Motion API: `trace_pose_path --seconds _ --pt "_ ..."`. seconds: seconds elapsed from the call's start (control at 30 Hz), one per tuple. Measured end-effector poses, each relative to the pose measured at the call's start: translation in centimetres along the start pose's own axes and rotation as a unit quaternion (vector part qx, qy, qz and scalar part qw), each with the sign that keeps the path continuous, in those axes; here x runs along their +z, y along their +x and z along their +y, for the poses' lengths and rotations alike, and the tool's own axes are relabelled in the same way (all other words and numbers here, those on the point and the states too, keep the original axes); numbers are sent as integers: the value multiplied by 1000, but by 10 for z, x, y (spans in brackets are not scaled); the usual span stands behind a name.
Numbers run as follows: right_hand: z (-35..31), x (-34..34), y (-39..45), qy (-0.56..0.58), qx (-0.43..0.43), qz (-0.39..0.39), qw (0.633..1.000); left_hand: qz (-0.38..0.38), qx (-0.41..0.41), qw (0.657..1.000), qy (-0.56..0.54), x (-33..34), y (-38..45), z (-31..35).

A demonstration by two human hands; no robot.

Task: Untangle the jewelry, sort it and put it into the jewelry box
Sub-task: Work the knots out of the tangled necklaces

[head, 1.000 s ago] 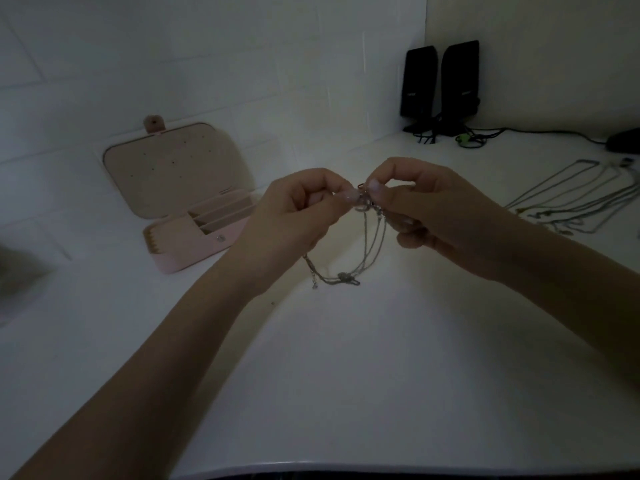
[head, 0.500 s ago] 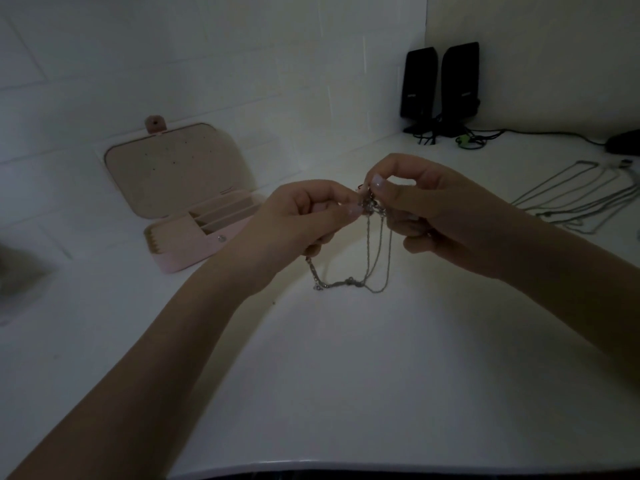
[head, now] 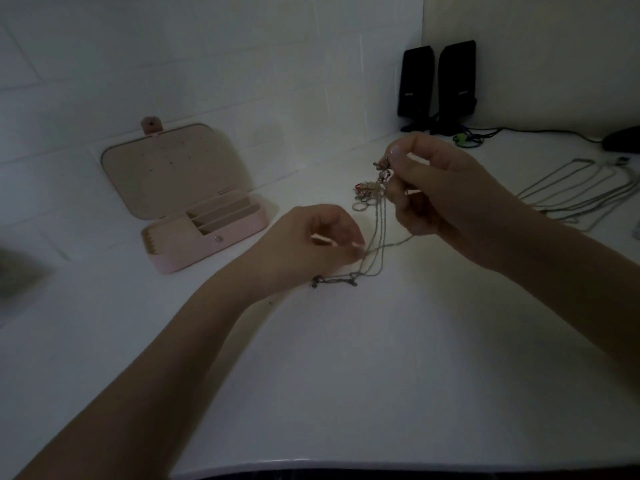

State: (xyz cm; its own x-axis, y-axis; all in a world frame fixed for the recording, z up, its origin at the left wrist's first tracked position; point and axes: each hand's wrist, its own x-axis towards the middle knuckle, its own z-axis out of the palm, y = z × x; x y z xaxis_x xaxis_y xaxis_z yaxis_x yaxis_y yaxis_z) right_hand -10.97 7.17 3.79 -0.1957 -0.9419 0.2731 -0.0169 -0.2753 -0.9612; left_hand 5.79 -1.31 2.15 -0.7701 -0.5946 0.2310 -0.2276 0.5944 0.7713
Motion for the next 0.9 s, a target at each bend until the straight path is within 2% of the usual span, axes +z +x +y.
trace_pose_path --seconds 0.07,0.13,0.23,0.43,0.67,0.8,0.9 --pt "1 2 -1 -29 -20 -16 999 27 -14 993 -110 2 2 2" --pt "3 4 -2 -52 -36 -27 998 13 -8 980 -196 4 2 6" --pt "5 5 -2 -83 -39 -17 996 28 11 970 -241 7 0 11" --pt "9 8 -1 -115 -28 15 993 120 1 966 -229 3 2 13" --pt "8 10 -3 -76 -26 32 996 48 -42 986 -155 4 0 15" --pt "2 5 0 -86 -78 95 989 40 -77 989 -122 1 1 11" --pt "-3 -5 3 -91 -120 174 973 50 -105 991 -73 -4 2 2"
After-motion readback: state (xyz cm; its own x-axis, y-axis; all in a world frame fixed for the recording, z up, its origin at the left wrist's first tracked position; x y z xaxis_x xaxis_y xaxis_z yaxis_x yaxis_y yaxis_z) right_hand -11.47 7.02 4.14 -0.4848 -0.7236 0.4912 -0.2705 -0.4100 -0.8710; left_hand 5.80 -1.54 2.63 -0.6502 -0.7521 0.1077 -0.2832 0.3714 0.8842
